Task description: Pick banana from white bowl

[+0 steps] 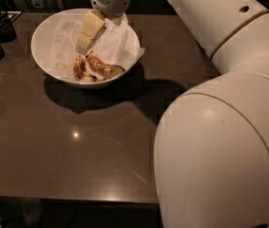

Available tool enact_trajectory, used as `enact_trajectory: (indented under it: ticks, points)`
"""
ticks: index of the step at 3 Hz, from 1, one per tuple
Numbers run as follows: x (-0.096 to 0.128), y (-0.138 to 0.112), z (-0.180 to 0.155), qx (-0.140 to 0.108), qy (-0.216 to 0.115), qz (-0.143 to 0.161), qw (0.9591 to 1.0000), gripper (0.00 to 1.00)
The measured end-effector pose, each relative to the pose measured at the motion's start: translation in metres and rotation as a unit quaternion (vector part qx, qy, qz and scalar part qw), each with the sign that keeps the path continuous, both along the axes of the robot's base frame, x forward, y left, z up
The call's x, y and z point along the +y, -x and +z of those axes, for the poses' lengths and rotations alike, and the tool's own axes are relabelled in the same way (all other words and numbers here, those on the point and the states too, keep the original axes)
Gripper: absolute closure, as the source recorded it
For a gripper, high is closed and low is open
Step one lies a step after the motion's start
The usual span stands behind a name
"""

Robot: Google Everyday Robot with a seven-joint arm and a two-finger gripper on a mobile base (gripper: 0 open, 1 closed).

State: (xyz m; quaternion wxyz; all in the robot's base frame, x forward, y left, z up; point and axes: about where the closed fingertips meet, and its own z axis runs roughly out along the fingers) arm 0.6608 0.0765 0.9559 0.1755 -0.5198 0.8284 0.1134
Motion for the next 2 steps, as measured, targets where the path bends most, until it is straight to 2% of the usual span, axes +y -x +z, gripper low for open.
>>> enact_trajectory:
  ticks: [1,2]
  points:
    - [0.0008,-0.0018,-0.0117,0.003,0.016,-0.012,0.9998,0.12]
    - [0.0029,-0.0050,-0.0205,0.003,0.024,-0.014,0.9996,0.23]
